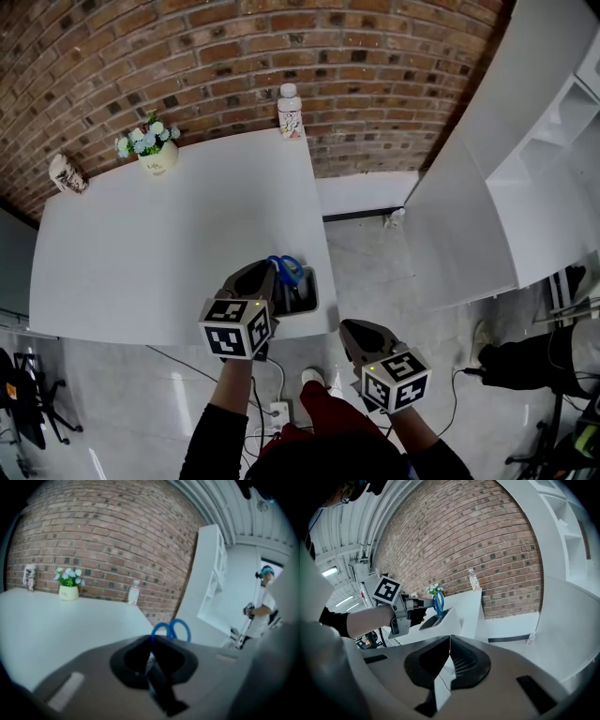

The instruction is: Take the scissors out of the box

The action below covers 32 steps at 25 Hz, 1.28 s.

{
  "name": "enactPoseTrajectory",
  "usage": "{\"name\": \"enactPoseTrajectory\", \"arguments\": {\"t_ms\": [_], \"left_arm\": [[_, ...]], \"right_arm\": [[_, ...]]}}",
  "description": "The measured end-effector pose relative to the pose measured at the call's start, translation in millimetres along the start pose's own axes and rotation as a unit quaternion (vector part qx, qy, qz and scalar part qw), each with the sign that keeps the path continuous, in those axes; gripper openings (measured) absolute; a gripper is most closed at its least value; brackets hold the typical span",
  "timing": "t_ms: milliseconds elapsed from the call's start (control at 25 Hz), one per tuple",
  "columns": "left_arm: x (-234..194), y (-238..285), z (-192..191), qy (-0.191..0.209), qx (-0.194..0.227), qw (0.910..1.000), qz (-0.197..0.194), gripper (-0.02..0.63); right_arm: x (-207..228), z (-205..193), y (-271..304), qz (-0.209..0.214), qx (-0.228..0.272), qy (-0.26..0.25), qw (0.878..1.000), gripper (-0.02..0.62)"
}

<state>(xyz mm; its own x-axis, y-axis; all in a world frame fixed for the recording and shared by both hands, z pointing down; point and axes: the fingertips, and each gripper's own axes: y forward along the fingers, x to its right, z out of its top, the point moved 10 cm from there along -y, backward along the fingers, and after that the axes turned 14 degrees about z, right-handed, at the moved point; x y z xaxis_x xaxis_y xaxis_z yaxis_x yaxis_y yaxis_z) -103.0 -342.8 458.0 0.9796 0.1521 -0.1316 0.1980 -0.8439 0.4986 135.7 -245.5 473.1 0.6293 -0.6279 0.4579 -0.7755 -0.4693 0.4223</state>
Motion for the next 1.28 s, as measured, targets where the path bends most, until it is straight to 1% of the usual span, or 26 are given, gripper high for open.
{"name": "enactPoseTrajectory", "arguments": {"t_ms": [160,280,800,1280], "left_arm": [[1,-8,-3,0.0,0.016,0.9998,0.009,0.021],[0,-16,-1,-0.005,0.039,0.9991,0.016,0.021],[1,-55,13,-0.015,0.105,0.9931,0.049,0.021],[-1,-96,21,-0.042,0.141,0.9876,0.056,0.021]], "right_arm": [[-2,-2,-4,0.0,0.001,-0.002,1.0,0.008],[-4,-2,-6,0.0,0.003,-0.004,1.0,0.008],[-19,0,-17,0.01,0.015,-0.021,1.0,0.008],[-37,10,-23,0.024,0.033,-0.051,0.998,0.009]]}}
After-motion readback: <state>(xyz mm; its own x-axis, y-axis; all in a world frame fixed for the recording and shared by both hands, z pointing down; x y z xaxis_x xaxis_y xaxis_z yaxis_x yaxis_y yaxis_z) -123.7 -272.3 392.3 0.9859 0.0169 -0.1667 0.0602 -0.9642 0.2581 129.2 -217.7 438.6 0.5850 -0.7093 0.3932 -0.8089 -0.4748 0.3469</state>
